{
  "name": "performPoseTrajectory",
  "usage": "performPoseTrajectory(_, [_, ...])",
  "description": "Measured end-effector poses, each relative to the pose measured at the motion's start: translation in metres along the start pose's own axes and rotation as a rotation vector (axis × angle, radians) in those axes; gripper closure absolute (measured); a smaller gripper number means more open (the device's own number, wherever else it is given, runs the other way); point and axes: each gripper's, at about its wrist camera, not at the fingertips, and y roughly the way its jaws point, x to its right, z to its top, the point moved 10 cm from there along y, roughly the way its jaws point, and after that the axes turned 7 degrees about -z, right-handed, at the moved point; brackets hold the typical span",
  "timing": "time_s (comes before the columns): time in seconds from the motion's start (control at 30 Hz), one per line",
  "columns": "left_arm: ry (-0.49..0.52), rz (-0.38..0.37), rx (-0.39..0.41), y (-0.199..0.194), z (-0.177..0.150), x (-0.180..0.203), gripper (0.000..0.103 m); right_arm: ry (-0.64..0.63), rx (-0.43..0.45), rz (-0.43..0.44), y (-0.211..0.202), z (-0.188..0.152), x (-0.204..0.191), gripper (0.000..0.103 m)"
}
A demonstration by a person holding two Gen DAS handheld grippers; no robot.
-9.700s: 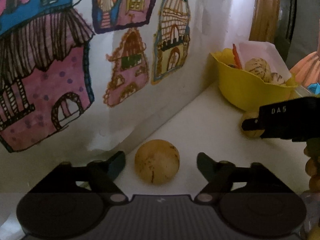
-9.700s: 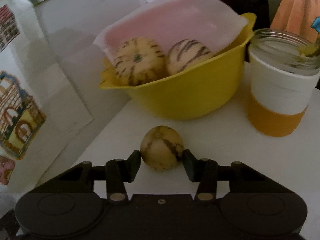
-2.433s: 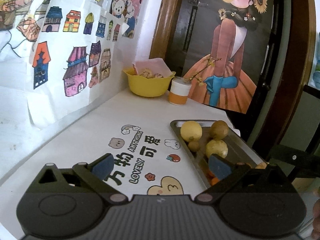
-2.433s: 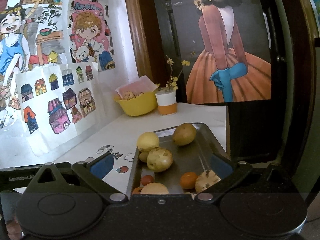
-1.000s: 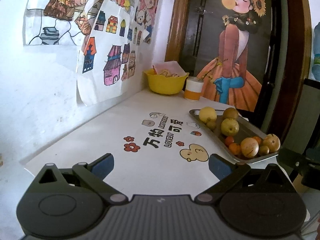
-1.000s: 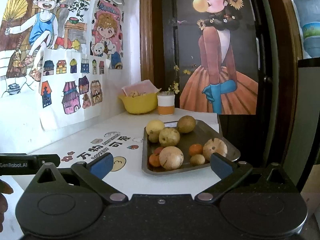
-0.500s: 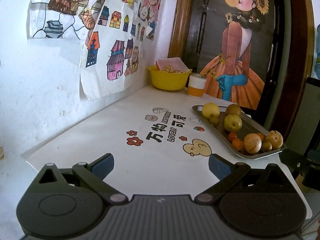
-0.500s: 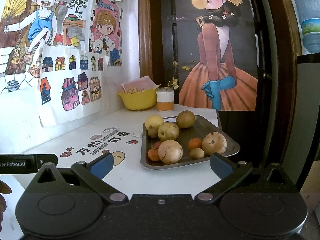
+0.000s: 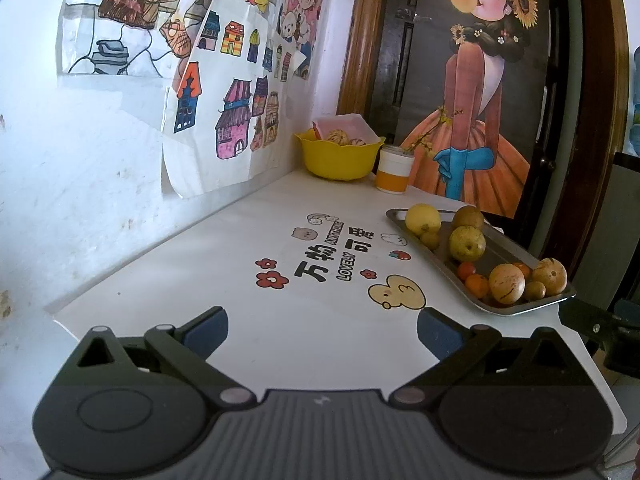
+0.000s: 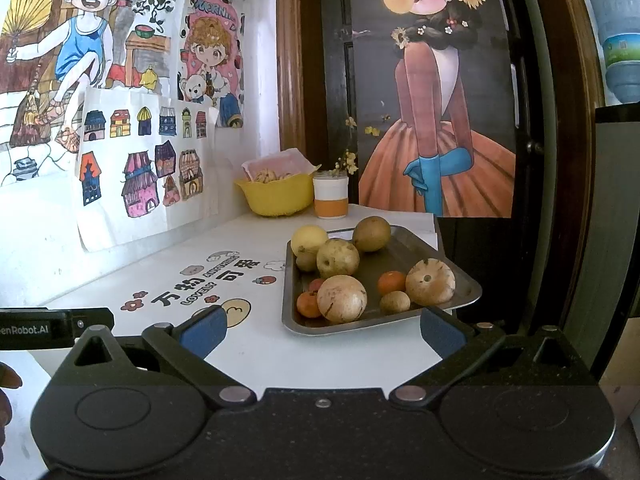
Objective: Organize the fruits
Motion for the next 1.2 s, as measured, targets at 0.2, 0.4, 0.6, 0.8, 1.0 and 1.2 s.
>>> performPoseTrajectory(0.2, [0.004,0.003,0.001,-0.001,-0.0012,-0.0001,0.001,0.002,-0.005,0.0,0.0009,-0.001,-0.0004,0.001])
performPoseTrajectory(0.4, [0.005,0.002,0.001,-0.0013,-0.0016,-0.0005,0.001,0.001,-0.005,0.0,0.0007,-0.0011,-0.0011,0.001])
performPoseTrajectory(0.6, [0.001,0.0,-0.003,-0.0009,-0.0019,-0.001,0.001,0.001,-0.005,-0.001,0.0007,-0.001,-0.0012,0.001])
performPoseTrajectory(0.8, [-0.001,0.0,-0.003,-0.0023,-0.0031,-0.0019,0.001,0.002,-0.005,-0.001,0.0006,-0.001,-0.0014,0.001])
performPoseTrajectory(1.0, [-0.002,-0.001,-0.004,-0.0019,-0.0027,-0.0019,0.001,0.002,-0.006,-0.001,0.0006,-0.0012,-0.0013,0.001])
performPoseTrajectory(1.2, [-0.002,-0.001,-0.004,-0.0017,-0.0025,-0.002,0.001,0.0,-0.005,0.0,0.0008,-0.0015,-0.0016,0.001])
